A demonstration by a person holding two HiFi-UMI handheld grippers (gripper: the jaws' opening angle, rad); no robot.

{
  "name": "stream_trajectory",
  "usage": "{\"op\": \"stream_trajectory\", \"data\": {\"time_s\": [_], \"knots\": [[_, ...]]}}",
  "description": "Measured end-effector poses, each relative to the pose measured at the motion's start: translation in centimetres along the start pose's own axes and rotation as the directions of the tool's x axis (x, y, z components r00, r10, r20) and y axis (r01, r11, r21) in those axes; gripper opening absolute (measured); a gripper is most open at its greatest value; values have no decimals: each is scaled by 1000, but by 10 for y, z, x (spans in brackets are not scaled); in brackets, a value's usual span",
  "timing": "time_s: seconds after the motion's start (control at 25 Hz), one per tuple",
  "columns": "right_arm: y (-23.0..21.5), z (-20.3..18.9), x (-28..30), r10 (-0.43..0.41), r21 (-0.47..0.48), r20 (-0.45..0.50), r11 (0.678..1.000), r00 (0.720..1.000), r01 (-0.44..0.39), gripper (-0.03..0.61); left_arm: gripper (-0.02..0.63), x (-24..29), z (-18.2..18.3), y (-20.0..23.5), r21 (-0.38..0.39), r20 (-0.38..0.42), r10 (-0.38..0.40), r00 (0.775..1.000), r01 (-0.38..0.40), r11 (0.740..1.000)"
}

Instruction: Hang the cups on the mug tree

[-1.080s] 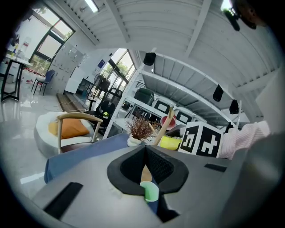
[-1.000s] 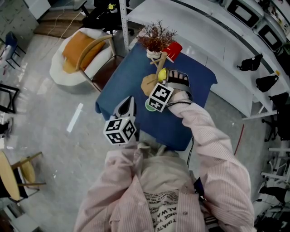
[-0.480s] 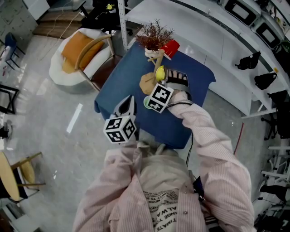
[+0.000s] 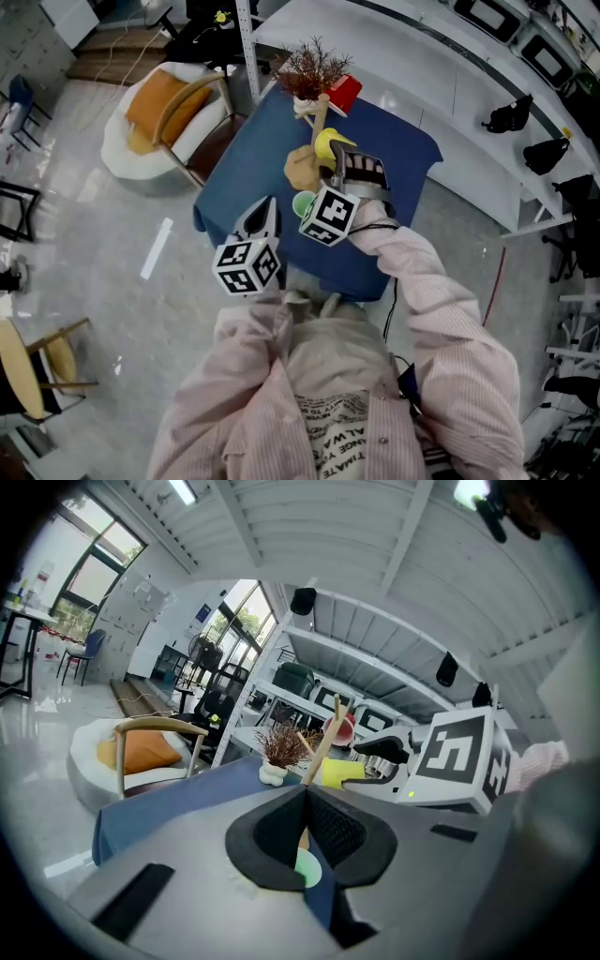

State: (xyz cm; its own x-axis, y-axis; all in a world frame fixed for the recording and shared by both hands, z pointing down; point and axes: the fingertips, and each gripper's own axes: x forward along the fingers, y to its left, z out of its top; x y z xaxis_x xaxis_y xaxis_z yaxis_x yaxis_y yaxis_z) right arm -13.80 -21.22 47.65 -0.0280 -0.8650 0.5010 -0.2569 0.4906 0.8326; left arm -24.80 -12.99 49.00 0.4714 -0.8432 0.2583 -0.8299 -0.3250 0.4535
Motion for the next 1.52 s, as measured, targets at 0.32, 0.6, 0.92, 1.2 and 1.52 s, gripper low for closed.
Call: {"op": "stream_trajectory", "data": {"time_s": [0.32,0.6,0.92,1.2,1.52], "knots": [[4,1,-40,-65,141,105,989,992,50,8,-2,-9,-7,-8,24,-2,13,1000,-13,1000],[32,-20,-73,44,481,214,865,976,-144,-2,-2,-20,-16,-23,48,-8,31,999,-30,998],[76,-56,-99,115,795,380,466,918,-388,146,-2,-49,-36,-48,39,-12,68,998,-68,997],[110,-65,-124,106,809,450,372,887,-455,249,-2,-74,-61,-65,32,-19,111,994,-110,993],[119,-67,-137,49,808,480,366,876,-463,265,-2,-100,-80,-77,17,-9,155,988,-155,988]]}}
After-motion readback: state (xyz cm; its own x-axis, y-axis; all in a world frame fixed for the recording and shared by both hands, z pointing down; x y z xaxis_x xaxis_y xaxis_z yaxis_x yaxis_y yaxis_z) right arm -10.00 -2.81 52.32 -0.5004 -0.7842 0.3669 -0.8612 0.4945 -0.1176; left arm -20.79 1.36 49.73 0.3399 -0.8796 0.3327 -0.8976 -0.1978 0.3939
